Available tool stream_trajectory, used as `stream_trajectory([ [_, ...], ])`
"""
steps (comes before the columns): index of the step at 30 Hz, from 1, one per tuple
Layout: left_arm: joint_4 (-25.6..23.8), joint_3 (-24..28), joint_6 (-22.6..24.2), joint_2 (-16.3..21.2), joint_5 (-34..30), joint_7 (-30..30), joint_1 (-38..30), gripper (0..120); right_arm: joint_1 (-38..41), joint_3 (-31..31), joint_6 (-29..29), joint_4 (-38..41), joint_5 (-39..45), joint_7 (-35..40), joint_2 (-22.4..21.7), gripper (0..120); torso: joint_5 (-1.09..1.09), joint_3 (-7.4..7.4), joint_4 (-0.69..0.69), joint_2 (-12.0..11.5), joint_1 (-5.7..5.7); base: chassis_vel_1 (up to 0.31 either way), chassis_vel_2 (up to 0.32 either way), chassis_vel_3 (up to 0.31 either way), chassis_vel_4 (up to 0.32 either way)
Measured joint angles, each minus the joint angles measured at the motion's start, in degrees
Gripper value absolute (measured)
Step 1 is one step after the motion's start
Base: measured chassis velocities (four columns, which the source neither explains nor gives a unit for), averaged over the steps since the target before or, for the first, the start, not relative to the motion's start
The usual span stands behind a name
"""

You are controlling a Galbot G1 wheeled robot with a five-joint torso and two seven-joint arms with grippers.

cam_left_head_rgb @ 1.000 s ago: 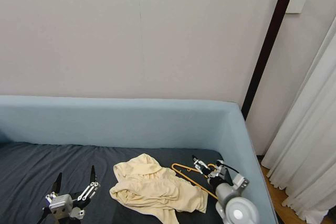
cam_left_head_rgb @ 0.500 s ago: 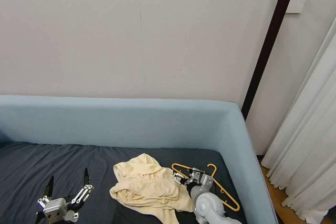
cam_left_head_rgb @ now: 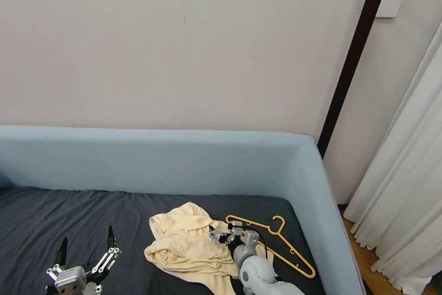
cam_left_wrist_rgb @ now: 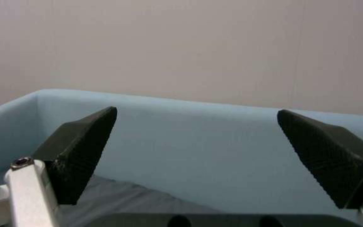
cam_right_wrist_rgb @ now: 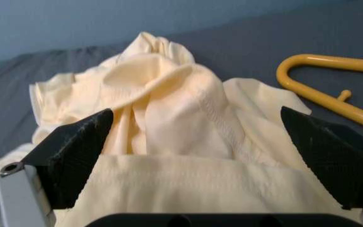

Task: Pick up the clothes from the sofa and hang them on the clothes hanger.

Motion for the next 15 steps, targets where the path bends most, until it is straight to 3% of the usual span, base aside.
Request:
stream_trajectory([
  [5, 0.0, -0.3, -0.4, -0.2, 0.2, -0.2, 0.2, 100, 0.8, -1.2, -0.8, -2.4, -4.4, 1.8, 1.0, 89, 0.00, 0.00, 0.00, 0.0, 0.00, 0.000, 0.000, 0.000, 0.000],
  [15, 0.7, -0.4, -1.2, -0.4, 0.3, -0.5, 0.2, 100, 0.8, -1.4, 0.9, -4.0, -8.3, 2.3, 1.5, 48, 0.00, 0.00, 0.00, 0.0, 0.00, 0.000, 0.000, 0.000, 0.000],
])
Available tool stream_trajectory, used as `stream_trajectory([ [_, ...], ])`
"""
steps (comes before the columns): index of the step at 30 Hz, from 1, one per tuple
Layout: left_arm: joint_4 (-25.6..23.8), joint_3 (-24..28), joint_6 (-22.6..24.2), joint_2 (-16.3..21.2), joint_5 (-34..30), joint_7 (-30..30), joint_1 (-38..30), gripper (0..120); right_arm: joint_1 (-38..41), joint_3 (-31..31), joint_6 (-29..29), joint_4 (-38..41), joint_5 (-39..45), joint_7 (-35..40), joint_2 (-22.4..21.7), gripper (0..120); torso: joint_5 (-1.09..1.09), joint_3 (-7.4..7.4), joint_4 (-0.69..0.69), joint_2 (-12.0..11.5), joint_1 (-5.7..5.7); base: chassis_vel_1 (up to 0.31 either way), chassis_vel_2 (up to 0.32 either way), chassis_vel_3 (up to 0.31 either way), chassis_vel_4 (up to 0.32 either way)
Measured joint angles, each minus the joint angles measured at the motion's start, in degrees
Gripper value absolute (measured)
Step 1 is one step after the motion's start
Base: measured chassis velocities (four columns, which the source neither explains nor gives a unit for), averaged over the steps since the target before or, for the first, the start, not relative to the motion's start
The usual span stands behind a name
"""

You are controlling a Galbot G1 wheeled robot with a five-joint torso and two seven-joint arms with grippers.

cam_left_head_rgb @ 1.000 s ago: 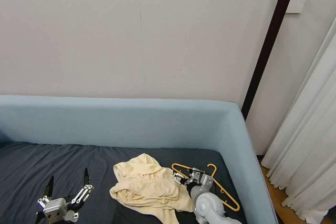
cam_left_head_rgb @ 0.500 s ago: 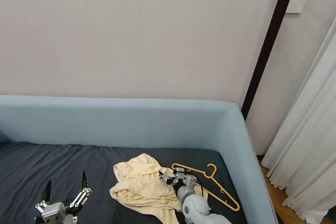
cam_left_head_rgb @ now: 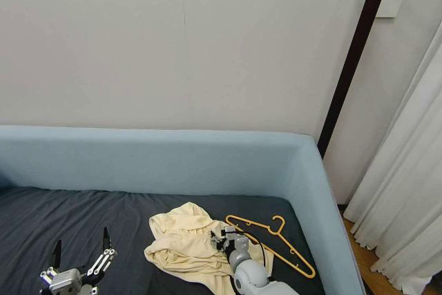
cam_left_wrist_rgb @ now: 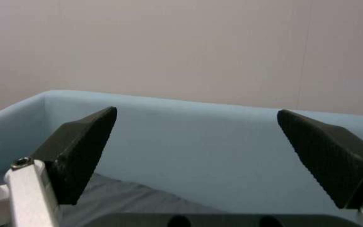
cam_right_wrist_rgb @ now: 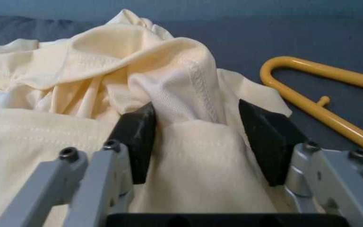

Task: Pick up the clothes from the sofa and hang them on the clothes hanger.

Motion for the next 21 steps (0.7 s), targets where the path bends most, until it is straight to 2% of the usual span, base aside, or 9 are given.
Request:
stream_trajectory([
  [1, 0.0, 0.0, 0.0, 0.0, 0.0, 0.0, 0.0, 100, 0.0, 0.0, 0.0, 0.0, 0.0, 0.0, 0.0, 48, 0.00, 0.00, 0.00, 0.0, 0.00, 0.000, 0.000, 0.000, 0.000],
  [6, 0.1, 0.2, 0.0, 0.0, 0.0, 0.0, -0.2, 100, -0.7, 0.2, 0.9, 0.4, -0.3, -0.3, -0.3, 28, 0.01, 0.00, 0.00, 0.0, 0.00, 0.000, 0.000, 0.000, 0.000],
  [7, 0.1, 0.2, 0.0, 0.0, 0.0, 0.0, -0.2, 100, -0.7, 0.2, 0.9, 0.4, -0.3, -0.3, -0.3, 28, 0.01, 0.00, 0.00, 0.0, 0.00, 0.000, 0.000, 0.000, 0.000],
  [10, 0.4, 0.4, 0.0, 0.2, 0.0, -0.1, -0.4, 100, -1.2, 0.4, 2.9, 1.0, -0.3, -0.7, -0.9, 12, 0.01, 0.00, 0.00, 0.0, 0.00, 0.000, 0.000, 0.000, 0.000],
  [11, 0.4, 0.4, 0.0, 0.2, 0.0, -0.1, -0.4, 100, -1.2, 0.4, 2.9, 1.0, -0.3, -0.7, -0.9, 12, 0.01, 0.00, 0.00, 0.0, 0.00, 0.000, 0.000, 0.000, 0.000],
  [14, 0.7, 0.6, 0.0, 0.5, 0.0, -0.3, -0.7, 100, -2.0, 0.5, 5.7, 3.7, -0.2, -0.7, -2.1, 0, 0.01, 0.00, 0.00, 0.0, 0.00, 0.000, 0.000, 0.000, 0.000],
  [19, 1.1, 0.8, 0.0, 0.8, -0.1, -0.3, -1.0, 100, -2.6, 0.7, 7.6, 8.6, 0.6, -0.7, -4.3, 0, 0.01, 0.00, 0.00, 0.0, 0.00, 0.000, 0.000, 0.000, 0.000],
  [21, 1.5, 1.0, 0.0, 1.0, -0.1, -0.3, -1.4, 100, -2.7, 0.8, 8.3, 13.4, 2.2, -0.7, -6.6, 0, 0.02, 0.00, 0.00, 0.0, 0.00, 0.000, 0.000, 0.000, 0.000],
])
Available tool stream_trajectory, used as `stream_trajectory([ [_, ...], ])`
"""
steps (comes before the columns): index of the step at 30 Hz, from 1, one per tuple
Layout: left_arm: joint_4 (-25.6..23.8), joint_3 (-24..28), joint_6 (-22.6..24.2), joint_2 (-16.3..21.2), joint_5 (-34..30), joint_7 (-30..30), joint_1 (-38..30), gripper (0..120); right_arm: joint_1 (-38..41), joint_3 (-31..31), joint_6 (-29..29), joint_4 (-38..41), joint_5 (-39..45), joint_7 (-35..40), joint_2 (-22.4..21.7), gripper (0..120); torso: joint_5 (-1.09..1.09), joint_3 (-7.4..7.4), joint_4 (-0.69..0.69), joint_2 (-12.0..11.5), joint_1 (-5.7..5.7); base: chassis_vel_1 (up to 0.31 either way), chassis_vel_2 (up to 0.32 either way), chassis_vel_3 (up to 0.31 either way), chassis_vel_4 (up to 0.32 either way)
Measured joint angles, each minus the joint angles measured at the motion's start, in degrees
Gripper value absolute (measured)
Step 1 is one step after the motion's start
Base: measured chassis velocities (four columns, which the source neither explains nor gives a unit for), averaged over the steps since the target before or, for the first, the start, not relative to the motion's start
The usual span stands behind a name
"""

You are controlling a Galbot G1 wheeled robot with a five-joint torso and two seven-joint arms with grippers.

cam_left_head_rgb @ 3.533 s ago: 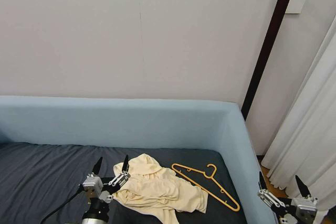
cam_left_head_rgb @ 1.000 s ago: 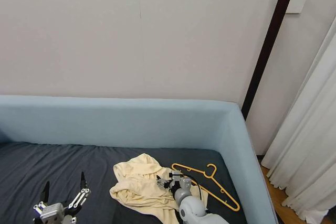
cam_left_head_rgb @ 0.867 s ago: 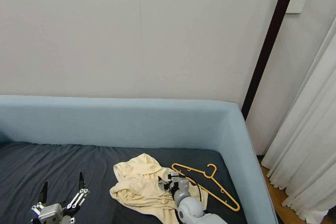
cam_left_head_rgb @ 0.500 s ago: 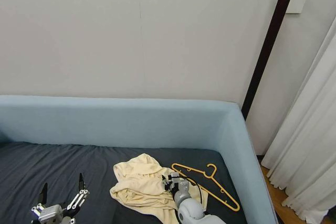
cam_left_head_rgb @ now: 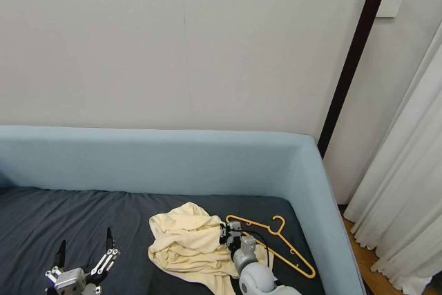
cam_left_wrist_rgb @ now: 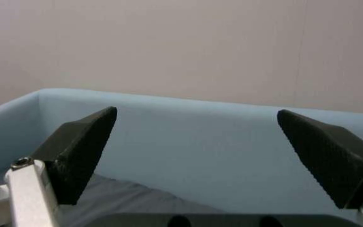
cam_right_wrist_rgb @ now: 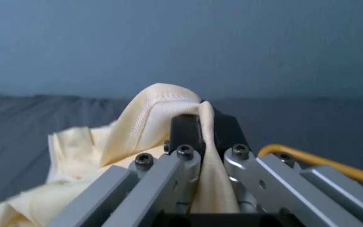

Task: Pick up the clothes from the sofa and hang them on the clothes hanger.

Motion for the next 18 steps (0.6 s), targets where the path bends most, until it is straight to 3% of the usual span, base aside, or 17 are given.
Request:
stream_trajectory([
  [9, 0.7, 1.1, 0.0, 0.4, -0.1, 0.0, -0.9, 100, 3.6, 0.3, 1.0, 13.7, 7.3, 0.8, -6.9, 0, 0.00, 0.00, 0.00, 0.0, 0.00, 0.000, 0.000, 0.000, 0.000],
  [18, 0.6, 1.0, 0.1, 0.7, -0.3, 0.0, -1.1, 100, 16.0, -0.2, 0.9, 22.0, 17.2, 1.1, -12.2, 0, 0.00, 0.00, 0.00, 0.0, 0.00, 0.000, 0.000, 0.000, 0.000],
])
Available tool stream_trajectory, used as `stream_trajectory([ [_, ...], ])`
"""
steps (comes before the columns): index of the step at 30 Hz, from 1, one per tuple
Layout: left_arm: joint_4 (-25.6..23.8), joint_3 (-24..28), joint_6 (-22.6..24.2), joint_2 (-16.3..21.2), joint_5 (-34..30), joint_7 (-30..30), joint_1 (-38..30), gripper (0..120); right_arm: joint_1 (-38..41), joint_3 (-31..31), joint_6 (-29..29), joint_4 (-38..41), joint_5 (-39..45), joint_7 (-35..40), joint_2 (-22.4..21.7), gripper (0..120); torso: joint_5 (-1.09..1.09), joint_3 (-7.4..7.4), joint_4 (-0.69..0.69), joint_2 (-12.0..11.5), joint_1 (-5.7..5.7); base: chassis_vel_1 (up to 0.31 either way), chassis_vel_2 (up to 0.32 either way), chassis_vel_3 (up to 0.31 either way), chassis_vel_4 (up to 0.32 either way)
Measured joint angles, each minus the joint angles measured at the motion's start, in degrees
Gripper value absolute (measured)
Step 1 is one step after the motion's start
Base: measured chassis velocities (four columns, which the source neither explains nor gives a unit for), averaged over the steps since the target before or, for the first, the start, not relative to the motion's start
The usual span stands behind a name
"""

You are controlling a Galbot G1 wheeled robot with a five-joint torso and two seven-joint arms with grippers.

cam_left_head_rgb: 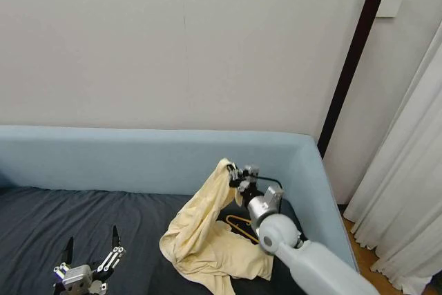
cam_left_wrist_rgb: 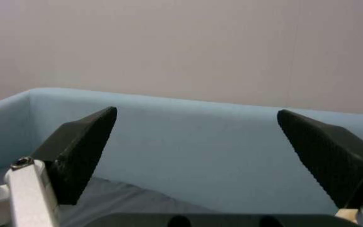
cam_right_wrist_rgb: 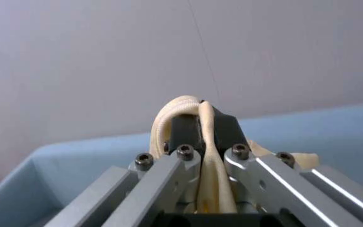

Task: Pick up the clothes from the sofa and hang them on the clothes hanger.

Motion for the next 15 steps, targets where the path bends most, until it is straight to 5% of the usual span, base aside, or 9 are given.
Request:
stream_trajectory([
  [15, -0.2, -0.7, -0.1, 0.5, -1.6, -0.1, -0.3, 100, 24.4, -2.6, -0.2, 1.2, 11.5, -4.7, -3.9, 0, 0.00, 0.00, 0.00, 0.0, 0.01, 0.000, 0.000, 0.000, 0.000],
])
